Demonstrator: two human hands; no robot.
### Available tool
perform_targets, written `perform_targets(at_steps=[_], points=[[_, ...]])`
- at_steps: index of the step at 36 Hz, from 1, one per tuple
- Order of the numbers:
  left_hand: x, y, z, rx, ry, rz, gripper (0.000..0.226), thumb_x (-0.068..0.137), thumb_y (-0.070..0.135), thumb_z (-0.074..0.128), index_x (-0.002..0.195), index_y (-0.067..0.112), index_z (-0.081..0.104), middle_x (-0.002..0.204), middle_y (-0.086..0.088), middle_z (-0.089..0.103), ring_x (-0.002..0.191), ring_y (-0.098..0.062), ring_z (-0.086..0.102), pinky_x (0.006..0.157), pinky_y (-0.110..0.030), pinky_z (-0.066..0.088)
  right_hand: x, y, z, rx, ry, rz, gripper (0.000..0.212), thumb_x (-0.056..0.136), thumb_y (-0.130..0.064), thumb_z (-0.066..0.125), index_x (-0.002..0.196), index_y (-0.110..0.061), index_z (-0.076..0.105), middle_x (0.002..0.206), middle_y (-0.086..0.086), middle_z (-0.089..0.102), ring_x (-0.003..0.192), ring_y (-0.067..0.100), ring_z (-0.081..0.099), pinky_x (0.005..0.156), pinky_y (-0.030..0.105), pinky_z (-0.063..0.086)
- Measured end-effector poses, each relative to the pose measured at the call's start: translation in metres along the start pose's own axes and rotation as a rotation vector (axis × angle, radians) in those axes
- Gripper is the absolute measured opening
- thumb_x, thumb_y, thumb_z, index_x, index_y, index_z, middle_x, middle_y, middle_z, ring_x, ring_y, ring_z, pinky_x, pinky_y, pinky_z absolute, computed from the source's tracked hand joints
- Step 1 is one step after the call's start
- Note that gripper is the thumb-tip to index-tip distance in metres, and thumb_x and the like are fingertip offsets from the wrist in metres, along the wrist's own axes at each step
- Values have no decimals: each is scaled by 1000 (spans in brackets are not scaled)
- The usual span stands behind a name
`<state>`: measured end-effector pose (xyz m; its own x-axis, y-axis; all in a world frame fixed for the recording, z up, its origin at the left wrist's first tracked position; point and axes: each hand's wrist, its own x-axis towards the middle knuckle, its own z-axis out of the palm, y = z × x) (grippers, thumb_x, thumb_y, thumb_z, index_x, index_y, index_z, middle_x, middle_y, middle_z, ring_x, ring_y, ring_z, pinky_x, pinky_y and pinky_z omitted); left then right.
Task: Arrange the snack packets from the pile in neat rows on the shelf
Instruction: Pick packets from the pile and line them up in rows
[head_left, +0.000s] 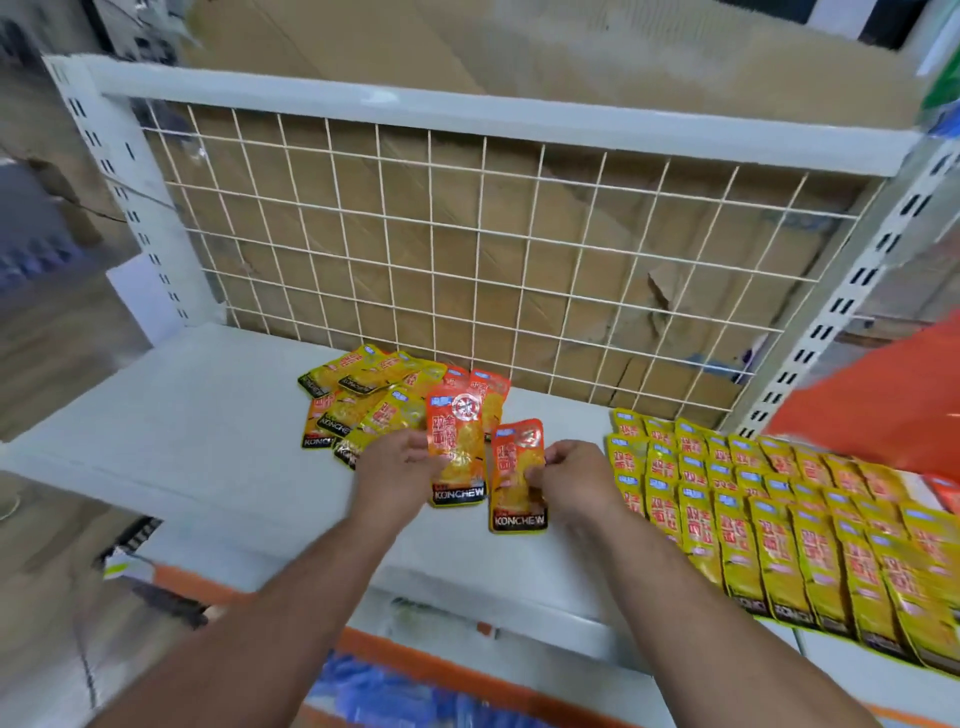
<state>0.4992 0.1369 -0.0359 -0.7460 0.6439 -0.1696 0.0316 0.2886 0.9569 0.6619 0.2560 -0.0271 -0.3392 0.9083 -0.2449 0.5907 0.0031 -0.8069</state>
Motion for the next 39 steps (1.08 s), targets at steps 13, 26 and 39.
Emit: perform_targets(at_steps=[13,26,39], points=[[-73,21,94,-59,-116,-100,11,76,-5,72,85,0,67,68,-10,67,57,-22,60,61,-34,51,-28,79,-118,222,89,-29,45,80,-2,71,54,-19,38,57,4,37,46,24,58,47,26,31],[-109,39,152,46,-248,-103,8,77,-7,69,80,-2,65,65,-15,64,50,-25,58,51,-31,49,-51,119,-180,301,176,-28,45,77,-3,73,54,-20,38,52,-4,36,54,16,36,54,27,28],[-126,60,172,27,-324,-77,9,79,-6,69,86,-3,64,67,-12,62,41,-16,55,44,-22,45,-76,124,-201,342,204,-31,41,82,-2,72,63,-18,40,58,0,33,49,13,30,43,22,25]])
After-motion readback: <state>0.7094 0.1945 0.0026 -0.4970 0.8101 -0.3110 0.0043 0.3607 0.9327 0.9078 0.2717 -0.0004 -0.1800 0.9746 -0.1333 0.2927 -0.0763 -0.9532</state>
